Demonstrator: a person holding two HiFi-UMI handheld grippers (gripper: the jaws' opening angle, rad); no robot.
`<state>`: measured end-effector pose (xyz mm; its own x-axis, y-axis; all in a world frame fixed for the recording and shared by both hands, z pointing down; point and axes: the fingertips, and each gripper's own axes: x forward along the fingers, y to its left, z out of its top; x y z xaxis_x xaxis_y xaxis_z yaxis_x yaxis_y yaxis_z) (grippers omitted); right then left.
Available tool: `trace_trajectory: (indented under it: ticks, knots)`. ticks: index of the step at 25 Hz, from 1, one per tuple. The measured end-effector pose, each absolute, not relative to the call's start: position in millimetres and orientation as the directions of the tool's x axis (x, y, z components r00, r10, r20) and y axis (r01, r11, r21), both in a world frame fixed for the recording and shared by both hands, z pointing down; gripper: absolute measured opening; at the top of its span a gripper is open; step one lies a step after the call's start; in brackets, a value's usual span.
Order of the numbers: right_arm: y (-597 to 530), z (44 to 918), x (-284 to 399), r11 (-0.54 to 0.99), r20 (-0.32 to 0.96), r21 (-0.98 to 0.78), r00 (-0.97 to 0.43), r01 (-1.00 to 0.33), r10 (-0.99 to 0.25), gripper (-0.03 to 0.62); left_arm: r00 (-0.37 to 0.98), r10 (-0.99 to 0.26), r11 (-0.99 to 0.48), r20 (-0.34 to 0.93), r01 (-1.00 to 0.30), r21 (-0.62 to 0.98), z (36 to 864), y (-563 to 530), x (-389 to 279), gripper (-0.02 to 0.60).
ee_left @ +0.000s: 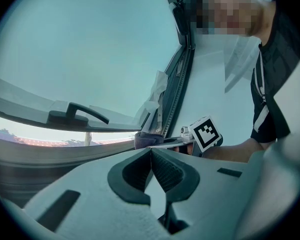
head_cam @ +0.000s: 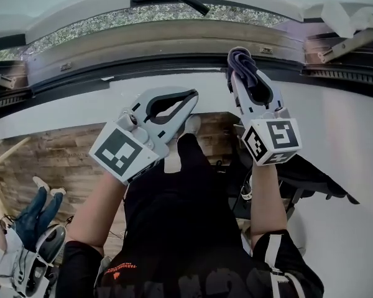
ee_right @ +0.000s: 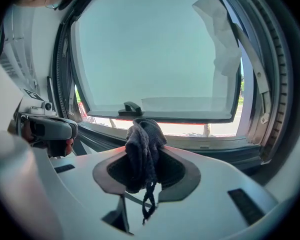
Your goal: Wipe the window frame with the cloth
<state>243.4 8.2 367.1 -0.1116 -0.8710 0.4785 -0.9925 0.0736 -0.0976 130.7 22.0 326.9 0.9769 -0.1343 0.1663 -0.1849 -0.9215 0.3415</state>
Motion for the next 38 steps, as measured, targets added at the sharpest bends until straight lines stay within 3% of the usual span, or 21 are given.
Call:
trace_trajectory:
  ticks: [38]
  knots:
    - [-37, 370, 90, 0.306, 0.493, -0.119, -0.324, -0.945, -0.807, 0.11, 0.933, -0.328, -0.865, 0.146, -0.359, 0.35, 328, -8, -4, 0.021]
